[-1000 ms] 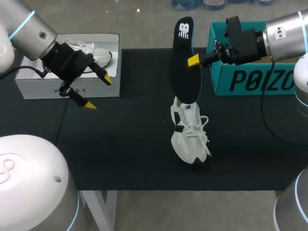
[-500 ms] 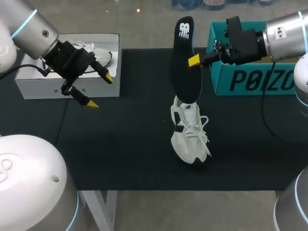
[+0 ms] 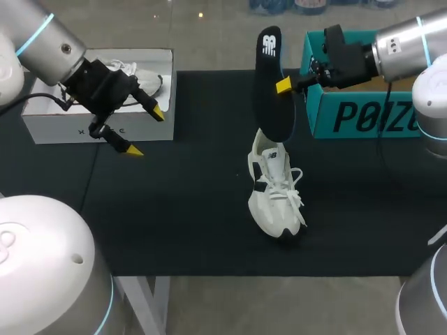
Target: Take the shoe out of the shoebox, open the shoe tongue, remove and reinsert the insole, then place the shoe into the shoebox
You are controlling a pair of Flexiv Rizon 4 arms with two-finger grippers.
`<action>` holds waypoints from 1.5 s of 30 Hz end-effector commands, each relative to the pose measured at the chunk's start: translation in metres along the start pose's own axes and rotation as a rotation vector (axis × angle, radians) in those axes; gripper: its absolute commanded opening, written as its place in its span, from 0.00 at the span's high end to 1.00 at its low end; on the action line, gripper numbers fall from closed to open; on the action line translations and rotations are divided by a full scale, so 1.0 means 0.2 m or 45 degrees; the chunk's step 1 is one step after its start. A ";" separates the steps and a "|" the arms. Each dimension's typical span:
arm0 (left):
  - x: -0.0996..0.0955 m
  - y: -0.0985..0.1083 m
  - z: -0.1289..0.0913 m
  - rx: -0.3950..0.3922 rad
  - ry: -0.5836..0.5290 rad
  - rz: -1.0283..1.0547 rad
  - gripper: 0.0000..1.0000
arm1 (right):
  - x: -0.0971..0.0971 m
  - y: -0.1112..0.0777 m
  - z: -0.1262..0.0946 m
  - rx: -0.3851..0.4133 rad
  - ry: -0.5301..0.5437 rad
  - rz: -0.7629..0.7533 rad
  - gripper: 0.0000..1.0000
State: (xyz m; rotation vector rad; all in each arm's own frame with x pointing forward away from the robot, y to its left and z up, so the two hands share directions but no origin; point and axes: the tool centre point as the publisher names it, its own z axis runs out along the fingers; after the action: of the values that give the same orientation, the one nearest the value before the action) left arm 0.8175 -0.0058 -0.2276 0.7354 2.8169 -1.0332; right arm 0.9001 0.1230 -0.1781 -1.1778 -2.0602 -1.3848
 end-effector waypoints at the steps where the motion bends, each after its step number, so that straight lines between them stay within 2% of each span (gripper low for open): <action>1: 0.00 0.00 0.00 -0.004 0.003 0.000 0.00 | -0.16 0.01 0.09 -0.013 0.093 -0.007 1.00; 7: 0.00 0.00 0.00 -0.004 0.003 0.000 0.00 | -0.24 -0.02 0.13 -0.016 0.062 0.014 1.00; 27: 0.00 0.00 0.00 -0.004 0.003 0.000 0.00 | -0.24 -0.02 0.13 -0.016 0.062 0.014 1.00; 45: 0.00 0.00 0.00 -0.004 0.003 0.000 0.00 | -0.41 0.12 0.19 -0.078 0.030 -0.084 1.00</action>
State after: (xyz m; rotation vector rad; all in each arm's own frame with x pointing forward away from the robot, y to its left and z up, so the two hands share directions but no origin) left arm 0.8177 -0.0062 -0.2279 0.7354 2.8168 -1.0330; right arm 0.9621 0.1230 -0.2339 -1.1319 -2.0754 -1.4916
